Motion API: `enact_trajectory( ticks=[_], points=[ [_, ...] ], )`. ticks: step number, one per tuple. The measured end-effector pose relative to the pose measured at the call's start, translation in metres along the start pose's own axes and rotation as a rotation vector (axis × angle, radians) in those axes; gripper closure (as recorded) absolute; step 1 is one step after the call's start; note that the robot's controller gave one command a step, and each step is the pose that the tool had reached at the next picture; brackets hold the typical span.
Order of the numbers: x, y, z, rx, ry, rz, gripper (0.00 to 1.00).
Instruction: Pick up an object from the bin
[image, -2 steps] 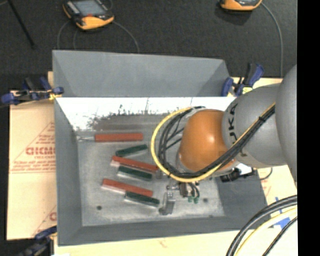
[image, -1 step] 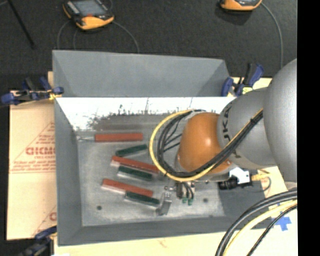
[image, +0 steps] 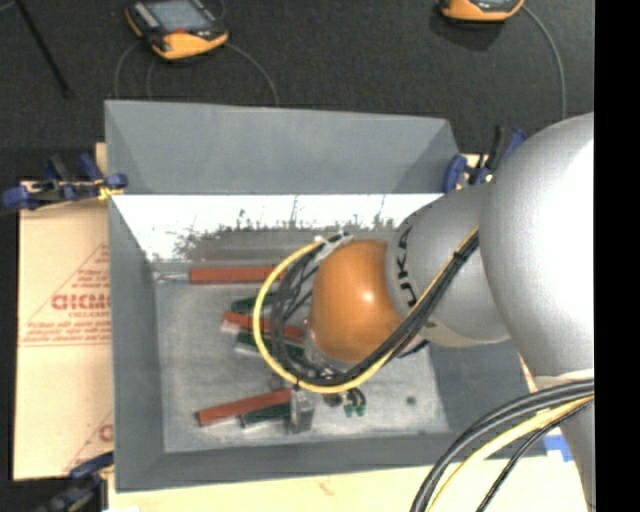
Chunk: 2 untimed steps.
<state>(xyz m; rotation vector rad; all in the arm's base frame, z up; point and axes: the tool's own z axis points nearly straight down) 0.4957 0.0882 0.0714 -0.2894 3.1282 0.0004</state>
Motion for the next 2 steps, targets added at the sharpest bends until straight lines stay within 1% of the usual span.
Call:
enact_trajectory(
  ticks=[1,2],
  points=[
    [0.000,0.000,0.000,0.000,0.000,0.000,1.00],
    [0.002,0.030,-0.156,0.001,-0.004,-0.012,1.00]
  ],
)
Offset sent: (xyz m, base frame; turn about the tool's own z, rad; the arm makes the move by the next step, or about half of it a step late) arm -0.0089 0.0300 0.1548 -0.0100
